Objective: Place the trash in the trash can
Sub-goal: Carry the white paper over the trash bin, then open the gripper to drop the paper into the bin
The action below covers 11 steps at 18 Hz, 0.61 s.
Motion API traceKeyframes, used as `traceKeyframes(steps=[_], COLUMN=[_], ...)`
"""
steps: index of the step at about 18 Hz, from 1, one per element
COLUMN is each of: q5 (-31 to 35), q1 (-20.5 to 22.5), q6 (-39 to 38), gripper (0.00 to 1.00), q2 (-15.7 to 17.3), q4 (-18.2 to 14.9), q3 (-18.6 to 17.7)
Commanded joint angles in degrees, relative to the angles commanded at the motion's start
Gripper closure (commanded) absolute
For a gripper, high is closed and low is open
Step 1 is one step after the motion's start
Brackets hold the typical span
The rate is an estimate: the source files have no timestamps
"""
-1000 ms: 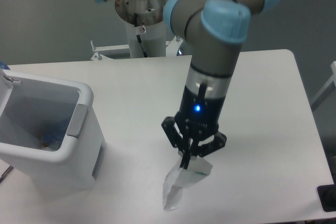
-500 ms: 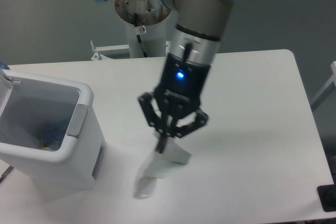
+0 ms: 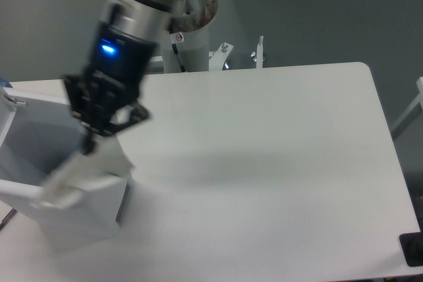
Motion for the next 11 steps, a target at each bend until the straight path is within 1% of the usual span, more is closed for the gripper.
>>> traceKeyframes(steps=[1, 2, 3, 4, 5, 6, 7, 9, 11], q5=[0.35, 0.26, 0.18, 0.26, 0.18, 0.18, 0.18, 0.26, 0.44], q1=[-0.79, -0.97, -1.32, -1.32, -1.41, -1.50, -1.50, -1.50, -1.24], q6=[-0.17, 0.17, 0.35, 0.44, 0.44, 0.44, 0.35, 0.35, 0.35], gripper=[1.00, 0.82, 0.62, 0.36, 0.16, 0.06, 0.00, 0.00, 0.00], q2=[0.36, 0.97, 1.06, 0.98, 0.71, 0.63, 0.62, 0.62, 0.36], q4=[0.00, 0.09, 0.35, 0.53, 0.62, 0.70, 0.70, 0.62, 0.70], q3=[-0.71, -1.50, -2.11, -2.38, -2.38, -2.38, -2.38, -2.03, -0.89])
